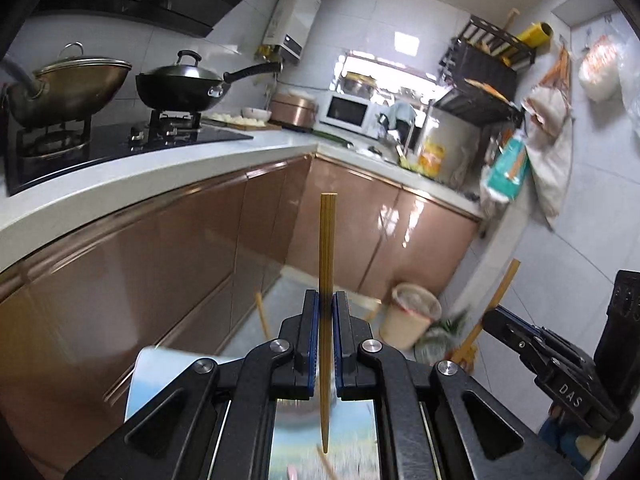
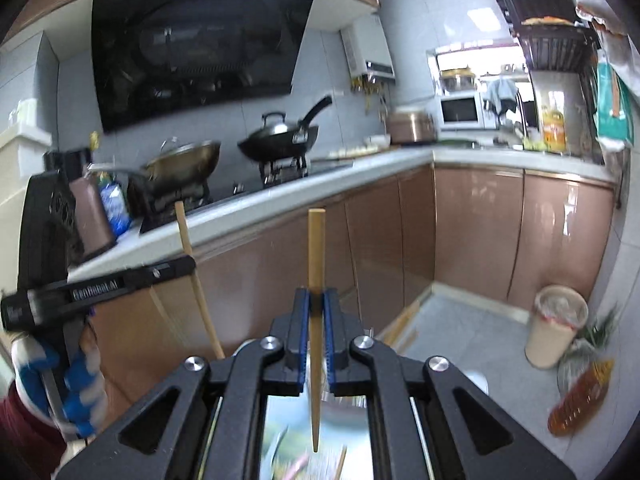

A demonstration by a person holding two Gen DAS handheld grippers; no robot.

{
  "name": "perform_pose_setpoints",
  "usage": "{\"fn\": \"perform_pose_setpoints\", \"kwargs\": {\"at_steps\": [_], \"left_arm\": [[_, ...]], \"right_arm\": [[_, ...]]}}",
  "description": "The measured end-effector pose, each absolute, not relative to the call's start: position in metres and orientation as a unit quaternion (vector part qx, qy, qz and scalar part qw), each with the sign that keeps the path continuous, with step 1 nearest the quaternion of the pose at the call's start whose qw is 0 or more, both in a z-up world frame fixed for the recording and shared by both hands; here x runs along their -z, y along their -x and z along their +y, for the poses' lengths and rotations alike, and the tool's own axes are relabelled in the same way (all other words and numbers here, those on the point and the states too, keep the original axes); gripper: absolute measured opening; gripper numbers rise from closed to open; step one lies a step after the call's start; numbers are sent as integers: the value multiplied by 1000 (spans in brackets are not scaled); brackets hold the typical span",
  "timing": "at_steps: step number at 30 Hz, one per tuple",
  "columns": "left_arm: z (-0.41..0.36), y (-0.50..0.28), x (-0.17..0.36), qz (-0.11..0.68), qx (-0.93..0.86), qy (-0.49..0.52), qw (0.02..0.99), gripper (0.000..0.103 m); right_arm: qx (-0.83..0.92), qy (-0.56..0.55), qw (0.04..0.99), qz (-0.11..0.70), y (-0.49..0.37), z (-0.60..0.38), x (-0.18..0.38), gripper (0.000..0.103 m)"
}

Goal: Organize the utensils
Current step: 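Lift both held chopsticks upright and carry them over the wire holder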

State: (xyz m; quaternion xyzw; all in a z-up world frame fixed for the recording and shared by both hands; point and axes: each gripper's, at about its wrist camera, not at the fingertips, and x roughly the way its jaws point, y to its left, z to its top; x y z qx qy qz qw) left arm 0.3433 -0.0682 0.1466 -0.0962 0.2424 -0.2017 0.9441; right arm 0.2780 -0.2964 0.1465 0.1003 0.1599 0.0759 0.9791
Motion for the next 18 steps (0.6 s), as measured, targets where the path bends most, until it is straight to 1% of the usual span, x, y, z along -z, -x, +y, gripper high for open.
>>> {"fn": "perform_pose_setpoints", "kwargs": {"at_steps": [5,10,13,18], "left_arm": [[-89,-394,-123,232,165,84,955,6],[-110,-430,-85,241,154,70,956,6],[-121,-444,-60,253,153,64,953,6],[-127,-450,-29,272,143,50,950,6]], "right_arm": [[-65,-106,981,150,-336,-303,-124,6],[-62,-107,979,161,-383,-304,-81,6],[-54,-98,980,167,-397,-300,-55,6],[-57,-119,974,182,-408,-309,-17,6]]}}
